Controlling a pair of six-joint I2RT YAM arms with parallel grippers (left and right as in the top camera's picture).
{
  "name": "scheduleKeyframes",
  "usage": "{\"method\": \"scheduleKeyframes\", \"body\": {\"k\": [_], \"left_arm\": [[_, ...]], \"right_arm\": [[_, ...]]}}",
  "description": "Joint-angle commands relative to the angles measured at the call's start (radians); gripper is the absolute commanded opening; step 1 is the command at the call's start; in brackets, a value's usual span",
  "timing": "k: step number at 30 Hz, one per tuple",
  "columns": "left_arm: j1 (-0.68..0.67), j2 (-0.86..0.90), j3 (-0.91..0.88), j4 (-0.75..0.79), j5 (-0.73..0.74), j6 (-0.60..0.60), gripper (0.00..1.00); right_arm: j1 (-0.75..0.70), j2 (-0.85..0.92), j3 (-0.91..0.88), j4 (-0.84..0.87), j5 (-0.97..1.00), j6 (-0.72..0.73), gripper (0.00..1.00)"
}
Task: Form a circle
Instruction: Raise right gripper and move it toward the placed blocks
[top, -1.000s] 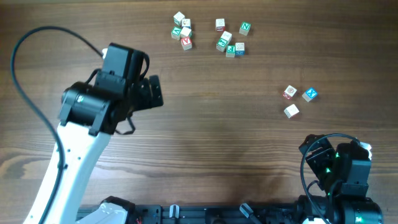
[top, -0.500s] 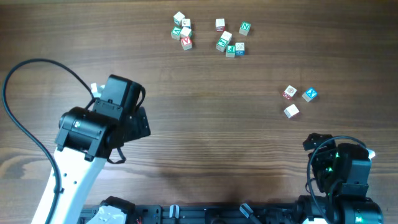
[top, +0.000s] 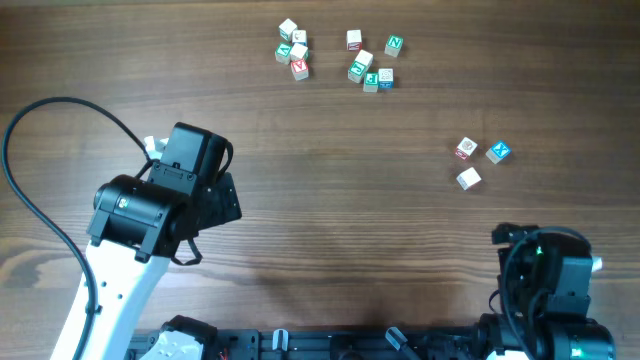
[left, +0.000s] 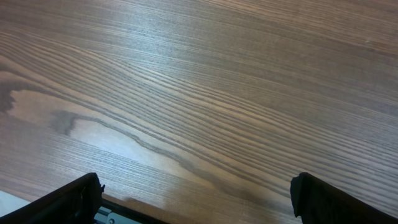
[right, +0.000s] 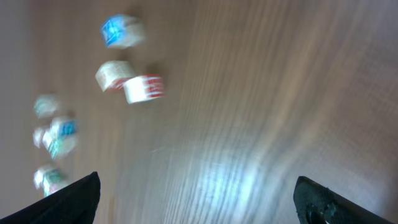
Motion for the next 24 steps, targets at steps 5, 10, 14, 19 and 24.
{"method": "scheduleKeyframes", "body": {"k": [5, 10, 14, 19, 24], "left_arm": [[0.008, -0.012, -0.006, 0.003, -0.013, -0.018, 1.00], [0.008, -0.012, -0.006, 0.003, -0.013, -0.018, 1.00], [0.008, -0.012, -0.006, 0.003, -0.013, -0.018, 1.00], [0.008, -0.012, -0.006, 0.003, -0.013, -0.018, 1.00], [0.008, -0.012, -0.006, 0.003, -0.013, -0.018, 1.00]], "right_arm": [[0.003, 0.146, -0.005, 0.309, -0.190, -0.473, 1.00], [0.018, 0.495, 0.002, 0.525, -0.274, -0.545, 1.00], [0.071, 0.760, 0.077, 0.551, -0.276, -0.539, 0.93], [0.180, 0.903, 0.174, 0.550, -0.043, -0.344, 0.93], [0.266, 0.986, 0.174, 0.584, 0.177, -0.142, 0.86]]}}
